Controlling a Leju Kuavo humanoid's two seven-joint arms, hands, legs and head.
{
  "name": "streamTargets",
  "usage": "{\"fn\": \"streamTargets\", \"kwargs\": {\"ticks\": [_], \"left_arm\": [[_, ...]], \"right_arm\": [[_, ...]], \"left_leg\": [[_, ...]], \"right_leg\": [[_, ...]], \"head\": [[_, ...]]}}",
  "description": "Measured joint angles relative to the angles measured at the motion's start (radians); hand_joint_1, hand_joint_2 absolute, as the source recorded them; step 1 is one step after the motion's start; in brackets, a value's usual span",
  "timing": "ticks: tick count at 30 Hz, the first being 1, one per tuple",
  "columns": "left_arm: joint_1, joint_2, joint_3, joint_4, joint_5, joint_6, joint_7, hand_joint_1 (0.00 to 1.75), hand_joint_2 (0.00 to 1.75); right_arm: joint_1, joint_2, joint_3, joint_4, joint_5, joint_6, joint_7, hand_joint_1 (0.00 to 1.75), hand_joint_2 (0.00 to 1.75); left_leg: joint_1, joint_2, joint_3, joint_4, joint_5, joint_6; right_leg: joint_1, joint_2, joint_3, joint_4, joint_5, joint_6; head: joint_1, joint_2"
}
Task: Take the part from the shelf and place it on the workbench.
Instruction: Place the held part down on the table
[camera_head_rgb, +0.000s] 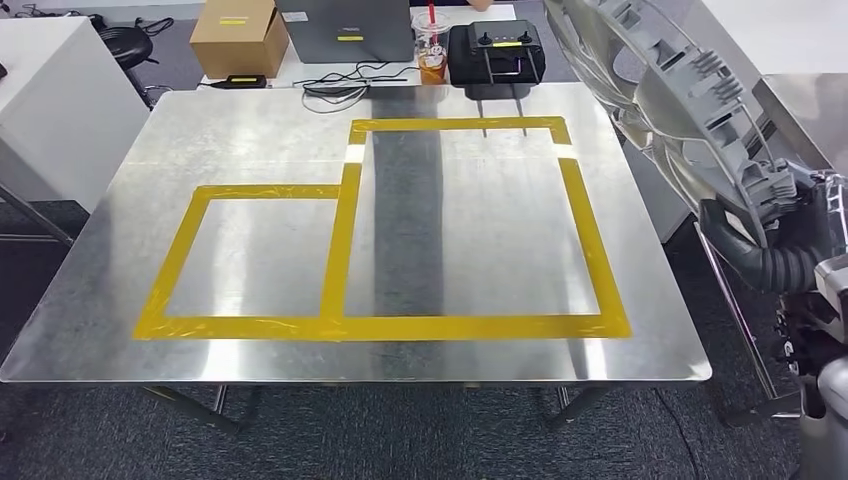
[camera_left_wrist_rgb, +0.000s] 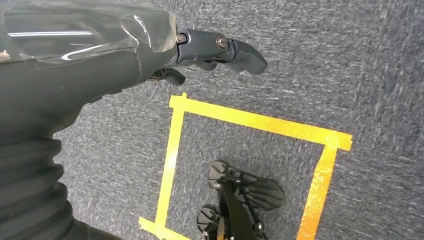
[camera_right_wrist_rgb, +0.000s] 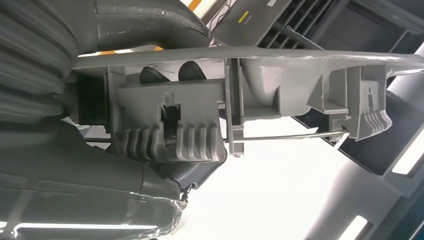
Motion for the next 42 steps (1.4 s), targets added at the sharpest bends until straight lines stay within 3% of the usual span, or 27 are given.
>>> {"fn": "streamTargets", "kwargs": {"ticks": [2, 3, 4, 5, 6, 8, 9, 13, 14, 16, 18, 19, 21, 22, 23, 24, 26, 28, 30, 32, 33, 34, 35, 38, 40, 42], "left_arm": [[0.000, -0.001, 0.000, 0.000, 0.000, 0.000, 0.000, 0.00, 1.75], [0.000, -0.002, 0.000, 0.000, 0.000, 0.000, 0.000, 0.00, 1.75], [0.000, -0.003, 0.000, 0.000, 0.000, 0.000, 0.000, 0.00, 1.75], [-0.001, -0.003, 0.000, 0.000, 0.000, 0.000, 0.000, 0.00, 1.75], [-0.002, -0.003, -0.001, 0.000, 0.001, 0.000, 0.001, 0.00, 1.75], [-0.006, -0.004, -0.001, 0.000, 0.006, 0.001, 0.004, 0.00, 1.75], [-0.007, -0.005, -0.001, 0.000, 0.009, 0.003, 0.006, 0.00, 1.75], [-0.016, -0.013, -0.001, 0.000, 0.016, 0.009, 0.010, 0.00, 1.75], [-0.020, -0.015, -0.001, 0.000, 0.018, 0.009, 0.011, 0.00, 1.75], [-0.030, -0.021, -0.001, 0.000, 0.021, 0.010, 0.012, 0.00, 1.75], [-0.033, -0.025, -0.001, 0.000, 0.023, 0.010, 0.013, 0.00, 1.75], [-0.034, -0.028, -0.001, 0.000, 0.024, 0.009, 0.013, 0.00, 1.75], [-0.035, -0.030, -0.001, 0.000, 0.024, 0.005, 0.015, 0.00, 1.75], [-0.036, -0.029, -0.001, -0.001, 0.024, 0.002, 0.016, 0.00, 1.75], [-0.037, -0.027, -0.001, -0.001, 0.024, -0.001, 0.018, 0.00, 1.75], [-0.038, -0.025, -0.001, -0.001, 0.024, -0.005, 0.020, 0.00, 1.75], [-0.041, -0.022, -0.001, -0.001, 0.023, -0.013, 0.026, 0.00, 1.75], [-0.044, -0.019, -0.001, -0.001, 0.021, -0.022, 0.031, 0.00, 1.75], [-0.047, -0.018, -0.001, -0.001, 0.017, -0.026, 0.035, 0.00, 1.75], [-0.047, -0.017, -0.001, -0.001, 0.011, -0.029, 0.039, 0.00, 1.75], [-0.046, -0.017, -0.002, -0.001, 0.006, -0.031, 0.041, 0.00, 1.75], [-0.046, -0.017, -0.002, -0.001, 0.002, -0.032, 0.043, 0.00, 1.75], [-0.047, -0.016, -0.002, -0.001, -0.004, -0.034, 0.045, 0.00, 1.75], [-0.052, -0.010, -0.004, -0.001, -0.021, -0.034, 0.050, 0.00, 1.75], [-0.056, -0.003, -0.005, -0.002, -0.032, -0.033, 0.054, 0.00, 1.75], [-0.060, 0.001, -0.005, -0.002, -0.040, -0.032, 0.057, 0.00, 1.75]], "right_arm": [[0.000, -0.007, -0.001, 0.006, 0.011, -0.006, 0.003, 1.75, 1.75], [0.000, -0.012, -0.001, 0.010, 0.027, -0.014, 0.008, 1.75, 1.75], [-0.001, -0.020, -0.001, 0.014, 0.050, -0.027, 0.017, 1.75, 1.75], [-0.005, -0.033, -0.001, 0.020, 0.086, -0.044, 0.028, 1.75, 1.75], [-0.014, -0.051, -0.001, 0.030, 0.134, -0.066, 0.041, 1.75, 1.75], [-0.050, -0.093, 0.001, 0.066, 0.263, -0.109, 0.071, 1.75, 1.75], [-0.076, -0.115, 0.005, 0.091, 0.334, -0.126, 0.085, 1.75, 1.75], [-0.230, -0.203, 0.065, 0.212, 0.581, -0.151, 0.117, 1.75, 1.75], [-0.275, -0.219, 0.092, 0.244, 0.628, -0.152, 0.118, 1.75, 1.75], [-0.360, -0.240, 0.155, 0.315, 0.713, -0.162, 0.118, 1.75, 1.75], [-0.424, -0.251, 0.217, 0.375, 0.763, -0.174, 0.118, 1.75, 1.75], [-0.450, -0.254, 0.246, 0.401, 0.776, -0.176, 0.118, 1.75, 1.75], [-0.505, -0.256, 0.308, 0.455, 0.804, -0.176, 0.116, 1.75, 1.75], [-0.537, -0.253, 0.342, 0.487, 0.819, -0.176, 0.113, 1.75, 1.75], [-0.572, -0.247, 0.379, 0.523, 0.834, -0.178, 0.109, 1.75, 1.75], [-0.606, -0.236, 0.419, 0.563, 0.847, -0.182, 0.104, 1.75, 1.75], [-0.665, -0.204, 0.500, 0.649, 0.864, -0.195, 0.098, 1.75, 1.75], [-0.708, -0.165, 0.574, 0.733, 0.869, -0.212, 0.097, 1.75, 1.75], [-0.736, -0.132, 0.629, 0.795, 0.870, -0.228, 0.097, 1.75, 1.75], [-0.758, -0.101, 0.675, 0.848, 0.870, -0.239, 0.095, 1.75, 1.75], [-0.769, -0.083, 0.698, 0.876, 0.871, -0.243, 0.093, 1.75, 1.75], [-0.778, -0.064, 0.721, 0.906, 0.871, -0.249, 0.090, 1.75, 1.75], [-0.786, -0.045, 0.741, 0.937, 0.870, -0.257, 0.084, 1.75, 1.75], [-0.806, 0.015, 0.791, 1.025, 0.859, -0.307, 0.065, 1.75, 1.75], [-0.819, 0.056, 0.820, 1.085, 0.846, -0.354, 0.056, 1.75, 1.75], [-0.826, 0.096, 0.841, 1.133, 0.834, -0.386, 0.053, 1.75, 1.75]], "left_leg": [[0.001, 0.005, -0.068, 0.132, -0.047, -0.003], [0.001, 0.006, -0.083, 0.156, -0.046, -0.001], [-0.001, 0.007, -0.079, 0.139, -0.026, 0.003], [-0.003, 0.007, -0.056, 0.085, 0.008, 0.012], [-0.009, 0.007, -0.021, 0.009, 0.044, 0.025], [-0.022, 0.012, 0.032, -0.106, 0.084, 0.050], [-0.027, 0.014, 0.042, -0.130, 0.087, 0.057], [-0.027, 0.019, 0.059, -0.160, 0.098, 0.062], [-0.024, 0.020, 0.065, -0.168, 0.103, 0.063], [-0.021, 0.021, 0.067, -0.173, 0.107, 0.066], [-0.018, 0.020, 0.068, -0.172, 0.106, 0.064], [-0.014, 0.018, 0.069, -0.170, 0.105, 0.061], [-0.004, 0.014, 0.068, -0.159, 0.098, 0.047], [-0.002, 0.012, 0.063, -0.149, 0.092, 0.037], [-0.002, 0.012, 0.057, -0.138, 0.087, 0.028], [-0.002, 0.012, 0.052, -0.131, 0.084, 0.020], [0.002, 0.012, 0.048, -0.126, 0.083, 0.011], [0.008, 0.013, 0.041, -0.112, 0.072, 0.003], [0.011, 0.013, 0.000, -0.028, 0.027, -0.004], [0.010, 0.013, -0.069, 0.111, -0.028, -0.007], [0.010, 0.013, -0.095, 0.158, -0.038, -0.006], [0.009, 0.013, -0.104, 0.169, -0.030, -0.002], [0.006, 0.012, -0.093, 0.136, -0.003, 0.006], [-0.013, 0.014, -0.003, -0.059, 0.085, 0.046], [-0.024, 0.018, 0.024, -0.112, 0.093, 0.061], [-0.024, 0.021, 0.033, -0.127, 0.099, 0.060]], "right_leg": [[0.004, 0.000, 0.001, 0.000, -0.002, -0.004], [0.007, 0.000, 0.002, 0.000, -0.002, -0.005], [0.011, 0.000, 0.003, 0.000, -0.003, -0.006], [0.015, 0.000, 0.005, 0.000, -0.004, -0.008], [0.016, 0.000, 0.007, 0.000, -0.005, -0.008], [0.022, -0.001, 0.005, 0.000, -0.006, -0.007], [0.021, -0.002, 0.003, 0.000, -0.006, -0.005], [0.019, -0.003, -0.014, 0.023, -0.017, 0.005], [0.018, -0.002, -0.033, 0.061, -0.035, 0.005], [0.014, -0.001, -0.097, 0.192, -0.086, 0.003], [0.005, -0.001, -0.150, 0.292, -0.110, 0.015], [-0.001, -0.001, -0.152, 0.289, -0.099, 0.027], [-0.018, -0.002, -0.099, 0.164, -0.039, 0.061], [-0.023, 0.000, -0.068, 0.099, -0.014, 0.072], [-0.026, 0.004, -0.046, 0.051, 0.003, 0.074], [-0.026, 0.007, -0.036, 0.031, 0.008, 0.069], [-0.020, 0.013, -0.038, 0.032, 0.008, 0.048], [-0.018, 0.014, -0.038, 0.032, 0.009, 0.034], [-0.017, 0.014, -0.038, 0.032, 0.010, 0.025], [-0.012, 0.013, -0.038, 0.032, 0.010, 0.020], [-0.008, 0.013, -0.038, 0.032, 0.010, 0.019], [-0.004, 0.014, -0.037, 0.032, 0.009, 0.019], [0.001, 0.015, -0.036, 0.032, 0.009, 0.018], [0.011, 0.018, -0.035, 0.030, 0.008, 0.016], [0.010, 0.017, -0.037, 0.028, 0.008, 0.017], [0.011, 0.015, -0.038, 0.025, 0.009, 0.020]], "head": [[-0.001, 0.000], [-0.001, 0.000], [-0.001, 0.000], [-0.001, 0.000], [-0.001, 0.000], [0.001, 0.000], [0.001, 0.000], [0.003, 0.000], [0.004, 0.000], [0.005, 0.000], [0.005, 0.000], [0.006, 0.000], [0.007, 0.000], [0.009, 0.000], [0.010, 0.000], [0.009, 0.000], [0.007, 0.000], [0.007, 0.000], [0.006, 0.000], [0.005, 0.000], [0.005, 0.000], [0.005, 0.000], [0.005, 0.000], [0.007, 0.000], [0.007, 0.000], [0.006, 0.000]]}}
